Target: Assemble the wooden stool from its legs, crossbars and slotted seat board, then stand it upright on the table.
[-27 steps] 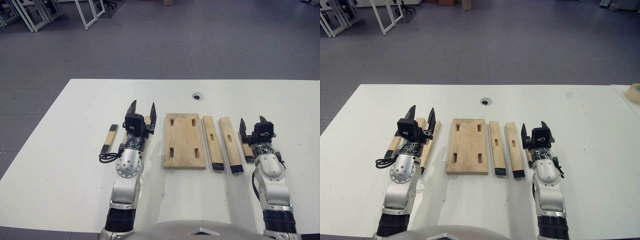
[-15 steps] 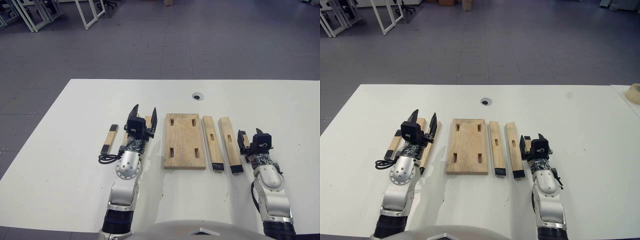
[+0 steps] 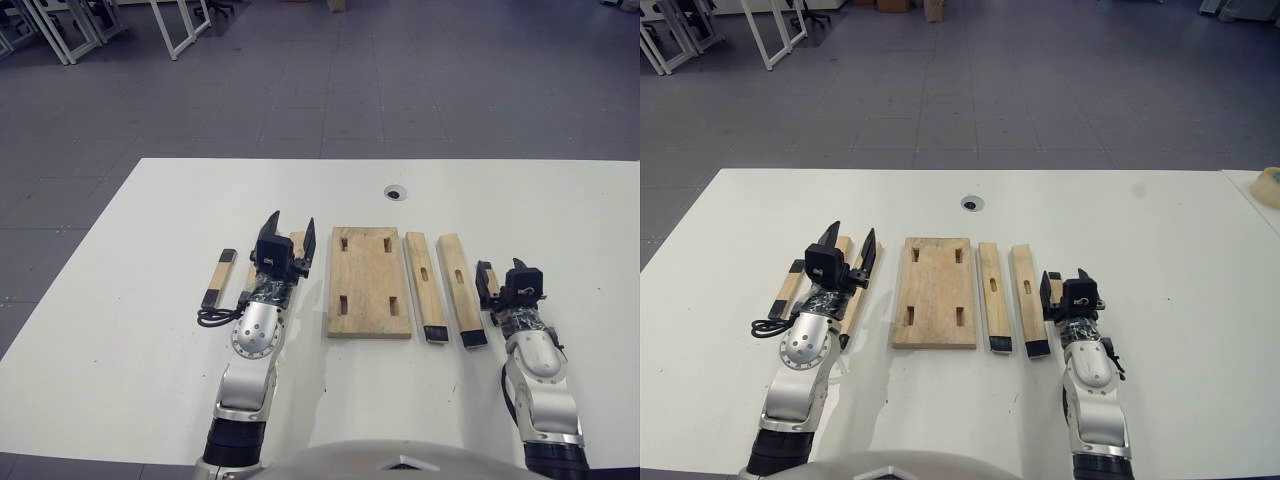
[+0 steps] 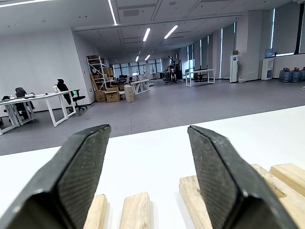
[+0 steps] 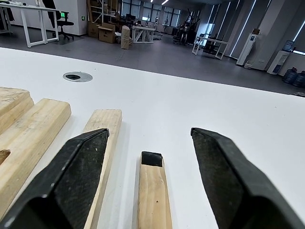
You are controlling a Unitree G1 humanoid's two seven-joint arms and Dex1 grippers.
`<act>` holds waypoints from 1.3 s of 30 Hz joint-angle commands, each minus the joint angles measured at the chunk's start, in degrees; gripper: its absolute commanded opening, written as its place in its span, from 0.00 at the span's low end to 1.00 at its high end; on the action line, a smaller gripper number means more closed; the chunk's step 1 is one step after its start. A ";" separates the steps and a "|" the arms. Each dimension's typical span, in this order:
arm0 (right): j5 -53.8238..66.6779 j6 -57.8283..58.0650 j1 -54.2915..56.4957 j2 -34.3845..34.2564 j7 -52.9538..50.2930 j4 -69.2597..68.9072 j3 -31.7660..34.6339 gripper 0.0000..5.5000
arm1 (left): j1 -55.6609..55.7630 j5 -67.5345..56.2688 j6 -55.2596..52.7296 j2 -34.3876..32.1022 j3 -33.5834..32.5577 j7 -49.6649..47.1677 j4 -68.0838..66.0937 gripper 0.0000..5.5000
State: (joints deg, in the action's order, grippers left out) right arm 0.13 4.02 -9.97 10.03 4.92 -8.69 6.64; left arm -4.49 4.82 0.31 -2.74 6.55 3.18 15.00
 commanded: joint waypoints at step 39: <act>4.04 2.35 -5.62 2.66 4.44 1.64 3.38 0.58 | -1.32 2.04 1.29 0.27 -0.93 -2.27 0.41 0.54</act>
State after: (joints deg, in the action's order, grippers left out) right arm 3.04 4.29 -14.82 12.34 8.94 -6.81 9.22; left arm -5.65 6.54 1.93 -2.58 5.59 1.23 15.01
